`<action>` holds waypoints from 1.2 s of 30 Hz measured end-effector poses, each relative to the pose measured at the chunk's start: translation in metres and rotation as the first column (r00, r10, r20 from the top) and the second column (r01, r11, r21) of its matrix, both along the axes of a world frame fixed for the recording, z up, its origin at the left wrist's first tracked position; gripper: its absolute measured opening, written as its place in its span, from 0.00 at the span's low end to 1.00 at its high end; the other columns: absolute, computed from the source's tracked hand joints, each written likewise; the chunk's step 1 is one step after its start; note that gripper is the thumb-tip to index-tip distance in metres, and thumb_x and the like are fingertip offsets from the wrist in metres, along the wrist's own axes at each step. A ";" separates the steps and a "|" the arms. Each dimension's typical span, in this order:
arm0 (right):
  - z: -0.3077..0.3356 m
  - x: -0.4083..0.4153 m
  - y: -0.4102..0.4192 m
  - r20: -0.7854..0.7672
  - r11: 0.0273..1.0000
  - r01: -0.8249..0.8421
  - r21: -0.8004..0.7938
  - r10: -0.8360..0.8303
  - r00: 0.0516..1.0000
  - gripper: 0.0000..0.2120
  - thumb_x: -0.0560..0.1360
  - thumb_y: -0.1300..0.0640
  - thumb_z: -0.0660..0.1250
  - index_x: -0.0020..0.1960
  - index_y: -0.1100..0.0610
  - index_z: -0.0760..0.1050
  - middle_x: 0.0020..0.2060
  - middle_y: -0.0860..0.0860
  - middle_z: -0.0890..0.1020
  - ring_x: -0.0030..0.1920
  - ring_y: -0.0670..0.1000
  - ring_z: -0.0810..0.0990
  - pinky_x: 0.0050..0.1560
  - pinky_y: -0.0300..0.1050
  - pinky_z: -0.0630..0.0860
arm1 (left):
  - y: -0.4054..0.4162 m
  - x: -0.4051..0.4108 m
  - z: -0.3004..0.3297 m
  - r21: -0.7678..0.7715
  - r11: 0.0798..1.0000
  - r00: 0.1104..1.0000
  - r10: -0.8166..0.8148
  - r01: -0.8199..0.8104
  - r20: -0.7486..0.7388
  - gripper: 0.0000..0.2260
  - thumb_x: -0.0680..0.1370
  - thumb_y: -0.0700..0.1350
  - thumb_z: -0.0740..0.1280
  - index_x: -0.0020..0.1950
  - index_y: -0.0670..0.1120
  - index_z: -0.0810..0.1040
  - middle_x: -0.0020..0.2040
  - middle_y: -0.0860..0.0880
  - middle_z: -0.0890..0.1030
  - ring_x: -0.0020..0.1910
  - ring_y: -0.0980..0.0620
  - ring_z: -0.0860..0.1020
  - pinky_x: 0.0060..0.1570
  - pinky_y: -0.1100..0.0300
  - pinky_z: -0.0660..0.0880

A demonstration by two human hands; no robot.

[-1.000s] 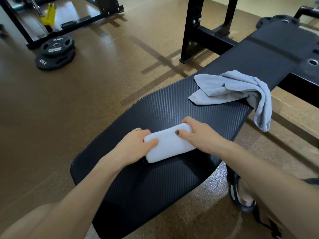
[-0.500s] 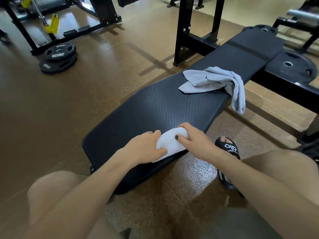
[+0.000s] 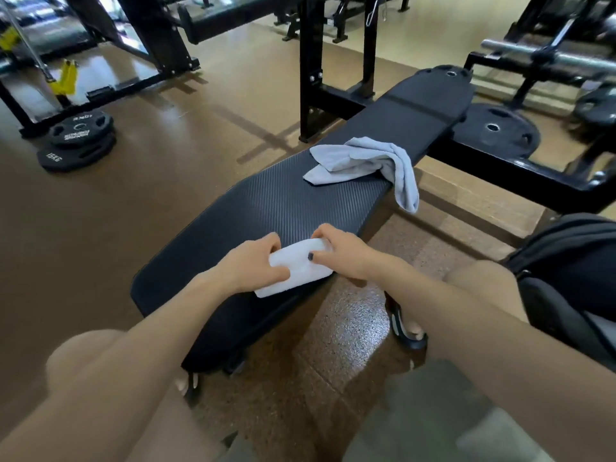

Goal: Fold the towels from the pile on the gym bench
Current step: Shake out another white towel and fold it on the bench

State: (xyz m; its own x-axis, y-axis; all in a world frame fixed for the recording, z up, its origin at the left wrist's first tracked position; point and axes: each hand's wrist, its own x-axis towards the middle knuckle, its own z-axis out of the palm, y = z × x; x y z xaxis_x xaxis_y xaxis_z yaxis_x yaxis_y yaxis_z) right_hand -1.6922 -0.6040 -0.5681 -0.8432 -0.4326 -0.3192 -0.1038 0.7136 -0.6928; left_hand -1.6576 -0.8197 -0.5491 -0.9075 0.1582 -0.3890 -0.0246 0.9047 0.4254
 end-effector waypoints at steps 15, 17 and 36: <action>0.100 0.046 0.176 -0.840 0.908 0.112 0.403 0.319 0.439 0.29 0.75 0.54 0.73 0.72 0.56 0.65 0.65 0.56 0.77 0.63 0.60 0.77 0.63 0.57 0.74 | 0.183 -0.049 0.096 0.744 0.470 0.778 -0.170 -0.475 0.604 0.13 0.79 0.44 0.60 0.63 0.45 0.75 0.48 0.45 0.78 0.42 0.50 0.79 0.36 0.58 0.78; 0.114 0.052 0.205 -0.843 0.927 0.119 0.354 0.262 0.469 0.24 0.75 0.53 0.73 0.68 0.55 0.70 0.58 0.54 0.80 0.54 0.58 0.80 0.47 0.52 0.77 | 0.214 -0.047 0.102 0.742 0.452 0.737 -0.234 -0.495 0.634 0.10 0.79 0.45 0.60 0.58 0.44 0.74 0.45 0.45 0.76 0.39 0.49 0.76 0.34 0.60 0.76; 0.036 0.111 0.357 -0.378 0.601 0.380 0.703 -0.137 0.916 0.16 0.75 0.51 0.67 0.62 0.50 0.72 0.52 0.49 0.81 0.52 0.56 0.82 0.43 0.50 0.76 | 0.414 0.002 0.022 -0.330 0.479 0.338 -0.851 0.814 -0.402 0.29 0.77 0.59 0.69 0.71 0.47 0.66 0.60 0.48 0.74 0.58 0.46 0.74 0.53 0.53 0.75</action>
State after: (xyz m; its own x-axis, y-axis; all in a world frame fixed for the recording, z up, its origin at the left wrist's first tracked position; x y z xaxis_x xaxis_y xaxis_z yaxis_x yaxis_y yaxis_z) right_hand -1.5817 -0.2473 -0.5320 -0.9782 0.1071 -0.1781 0.0857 0.9886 0.1240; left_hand -1.6561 -0.4054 -0.5271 -0.3618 0.9320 -0.0201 0.9291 0.3623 0.0746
